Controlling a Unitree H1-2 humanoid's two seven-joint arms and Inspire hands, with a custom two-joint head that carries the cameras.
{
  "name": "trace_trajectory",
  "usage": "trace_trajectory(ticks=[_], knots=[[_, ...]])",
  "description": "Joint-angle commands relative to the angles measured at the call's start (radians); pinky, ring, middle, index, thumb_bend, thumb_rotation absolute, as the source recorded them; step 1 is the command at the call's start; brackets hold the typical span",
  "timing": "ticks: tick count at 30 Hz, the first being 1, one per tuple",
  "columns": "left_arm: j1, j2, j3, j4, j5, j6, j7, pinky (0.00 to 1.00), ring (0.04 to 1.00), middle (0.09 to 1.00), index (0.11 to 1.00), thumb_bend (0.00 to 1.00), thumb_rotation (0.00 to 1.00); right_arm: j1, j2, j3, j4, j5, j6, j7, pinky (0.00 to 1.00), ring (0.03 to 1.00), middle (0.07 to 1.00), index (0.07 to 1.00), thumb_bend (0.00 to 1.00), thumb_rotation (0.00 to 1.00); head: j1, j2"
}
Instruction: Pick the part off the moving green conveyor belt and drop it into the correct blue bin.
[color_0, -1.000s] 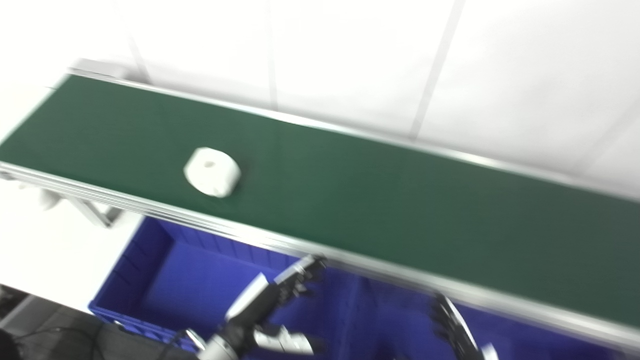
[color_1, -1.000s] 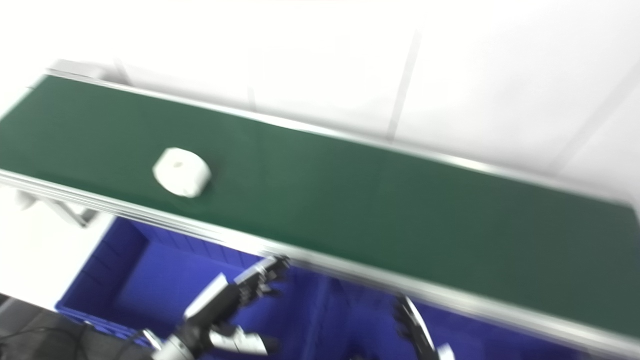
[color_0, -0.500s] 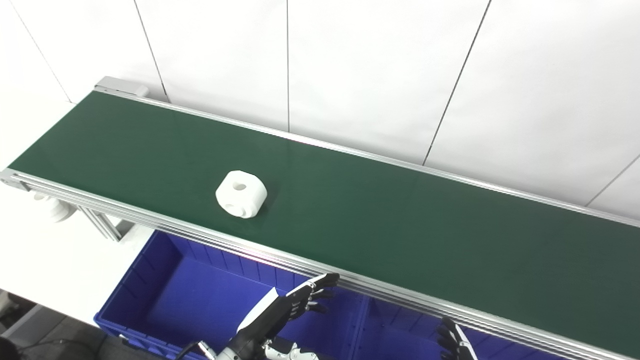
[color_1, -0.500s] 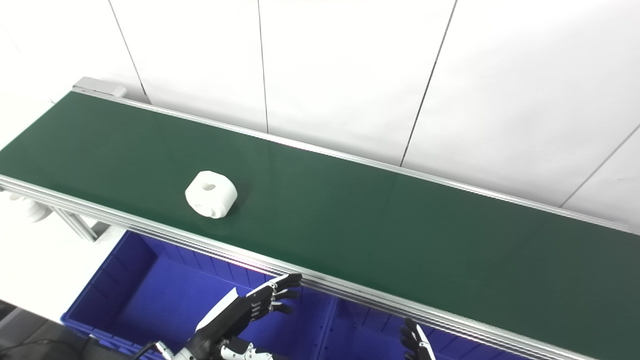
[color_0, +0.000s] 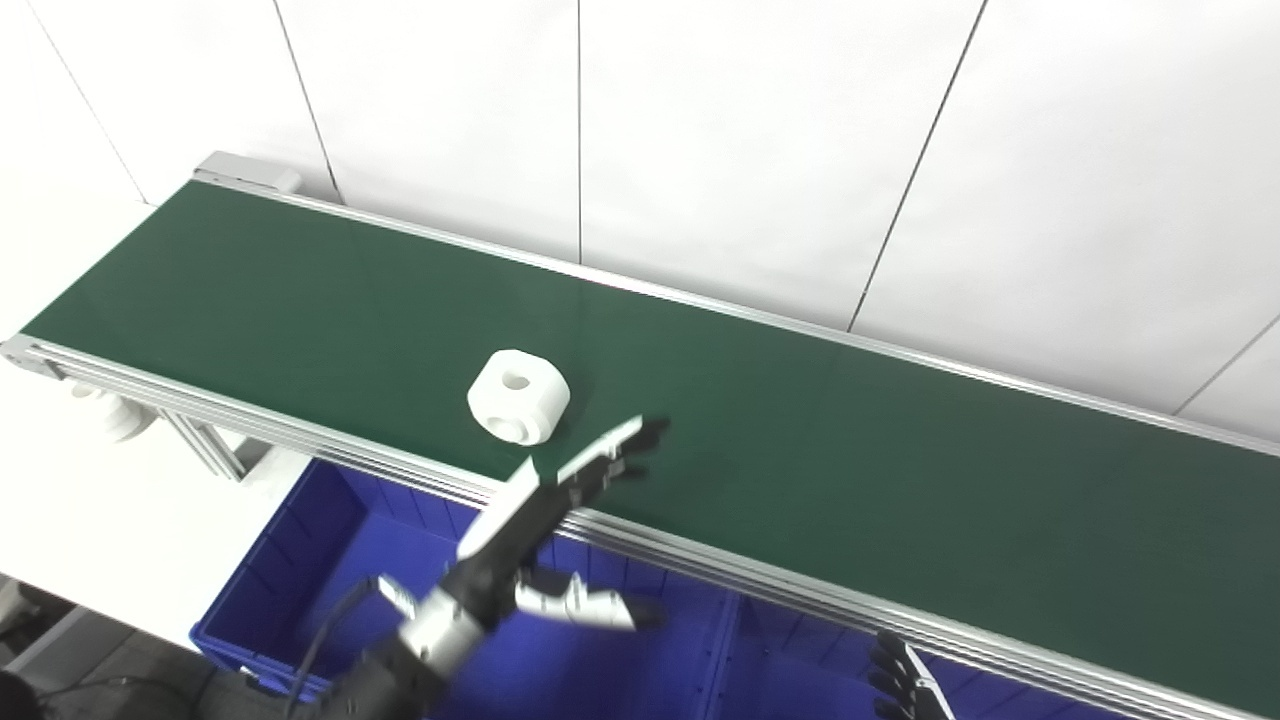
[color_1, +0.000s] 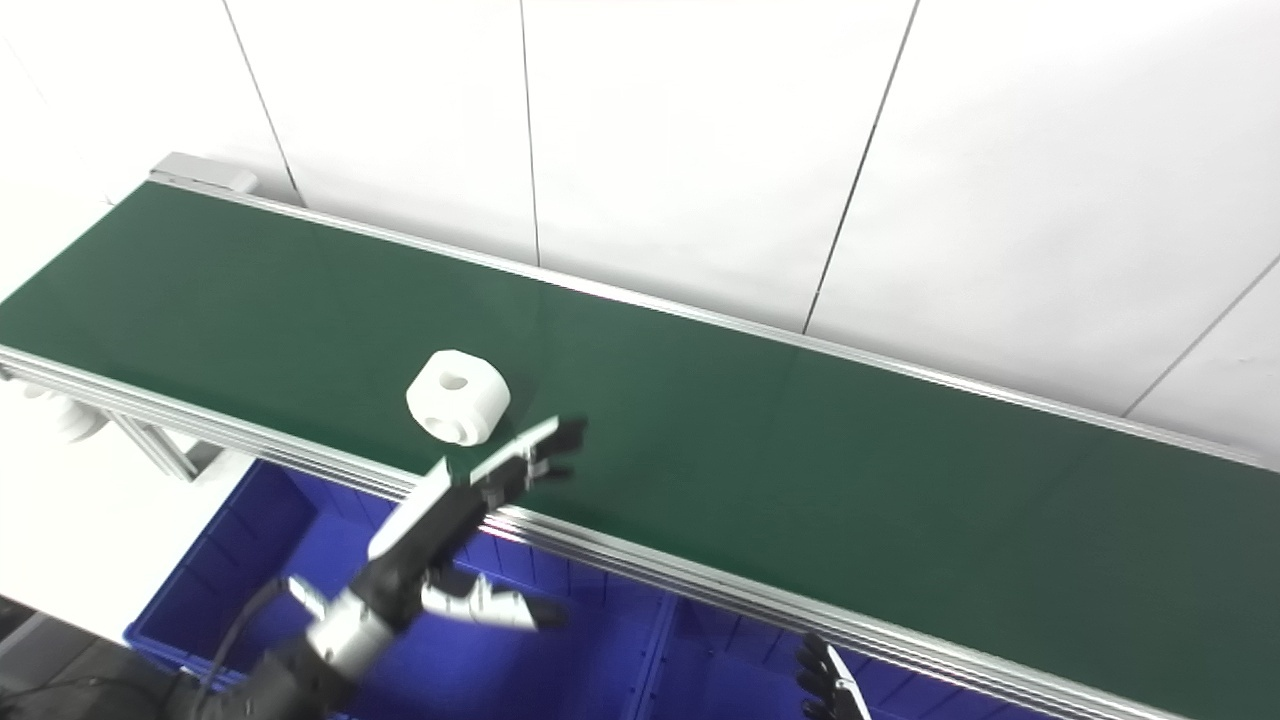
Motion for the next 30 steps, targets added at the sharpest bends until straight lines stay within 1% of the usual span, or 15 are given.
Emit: trace_trajectory(ticks=[1, 2, 4, 7, 9, 11, 13, 16, 17, 19, 22, 25, 27, 30], knots=[[-0.060, 0.049, 0.028, -0.057, 0.023, 0.047, -0.005, 0.92, 0.972, 0.996, 0.977, 0.66, 0.32, -0.009, 0.006, 0.006, -0.026, 0.009, -0.050, 0.001, 0.76, 0.830, 0.860, 0.895, 0.71, 0.26, -0.001, -0.001], [-0.082, 0.068, 0.037, -0.060, 0.025, 0.064, -0.011, 0.93, 0.976, 0.996, 0.977, 0.66, 0.30, -0.011, 0.008, 0.007, -0.029, 0.006, -0.046, 0.002, 0.76, 0.829, 0.860, 0.895, 0.72, 0.26, -0.024, 0.014], [-0.128, 0.110, 0.051, -0.050, 0.031, 0.085, -0.022, 0.91, 0.962, 0.988, 0.975, 0.65, 0.24, -0.013, 0.013, 0.009, -0.031, -0.001, -0.042, -0.003, 0.74, 0.819, 0.852, 0.889, 0.73, 0.26, -0.034, 0.020], [-0.206, 0.159, 0.062, -0.009, 0.048, 0.126, -0.034, 0.89, 0.946, 0.967, 0.954, 0.68, 0.24, -0.019, 0.021, 0.008, -0.028, -0.001, -0.041, -0.008, 0.73, 0.814, 0.848, 0.880, 0.75, 0.26, -0.048, 0.024], [-0.248, 0.176, 0.064, 0.021, 0.027, 0.160, -0.045, 0.88, 0.940, 0.964, 0.949, 0.69, 0.23, -0.023, 0.025, 0.008, -0.027, -0.002, -0.041, -0.010, 0.73, 0.812, 0.848, 0.878, 0.75, 0.26, -0.054, 0.026], [-0.278, 0.188, 0.063, 0.051, 0.022, 0.175, -0.051, 0.87, 0.938, 0.964, 0.943, 0.70, 0.23, -0.026, 0.026, 0.008, -0.029, -0.001, -0.035, -0.007, 0.73, 0.814, 0.851, 0.880, 0.75, 0.27, -0.057, 0.028], [-0.308, 0.204, 0.058, 0.089, 0.062, 0.178, -0.043, 0.88, 0.938, 0.960, 0.940, 0.70, 0.27, -0.028, 0.027, 0.008, -0.028, 0.001, -0.035, -0.006, 0.73, 0.814, 0.852, 0.879, 0.75, 0.26, -0.055, 0.028], [-0.342, 0.221, 0.049, 0.134, 0.095, 0.180, -0.040, 0.90, 0.953, 0.968, 0.944, 0.72, 0.25, -0.031, 0.030, 0.009, -0.023, -0.002, -0.036, -0.008, 0.73, 0.810, 0.849, 0.878, 0.76, 0.25, -0.053, 0.029], [-0.356, 0.234, 0.041, 0.150, 0.124, 0.189, -0.042, 0.90, 0.954, 0.968, 0.943, 0.72, 0.25, -0.032, 0.032, 0.009, -0.021, -0.003, -0.037, -0.009, 0.73, 0.809, 0.849, 0.878, 0.76, 0.25, -0.051, 0.027], [-0.379, 0.254, 0.028, 0.172, 0.170, 0.210, -0.050, 0.90, 0.968, 0.974, 0.940, 0.74, 0.20, -0.033, 0.033, 0.008, -0.019, -0.005, -0.040, -0.012, 0.73, 0.807, 0.846, 0.875, 0.76, 0.26, -0.050, 0.027], [-0.408, 0.282, 0.001, 0.207, 0.233, 0.239, -0.064, 0.88, 0.972, 0.977, 0.943, 0.77, 0.15, -0.034, 0.036, 0.008, -0.021, -0.004, -0.041, -0.014, 0.73, 0.806, 0.843, 0.873, 0.76, 0.26, -0.047, 0.028], [-0.425, 0.295, -0.021, 0.221, 0.263, 0.280, -0.083, 0.88, 0.968, 0.980, 0.943, 0.78, 0.13, -0.036, 0.035, 0.008, -0.020, -0.003, -0.043, -0.014, 0.73, 0.806, 0.843, 0.873, 0.76, 0.26, -0.046, 0.029], [-0.439, 0.308, -0.048, 0.229, 0.304, 0.310, -0.105, 0.89, 0.970, 0.988, 0.939, 0.80, 0.12, -0.036, 0.035, 0.008, -0.020, -0.003, -0.045, -0.015, 0.73, 0.806, 0.842, 0.872, 0.76, 0.27, -0.044, 0.031], [-0.455, 0.324, -0.091, 0.269, 0.347, 0.300, -0.116, 0.90, 0.966, 0.991, 0.922, 0.83, 0.10, -0.032, 0.037, 0.007, -0.028, -0.004, -0.037, -0.017, 0.73, 0.806, 0.840, 0.871, 0.76, 0.27, -0.043, 0.034]])
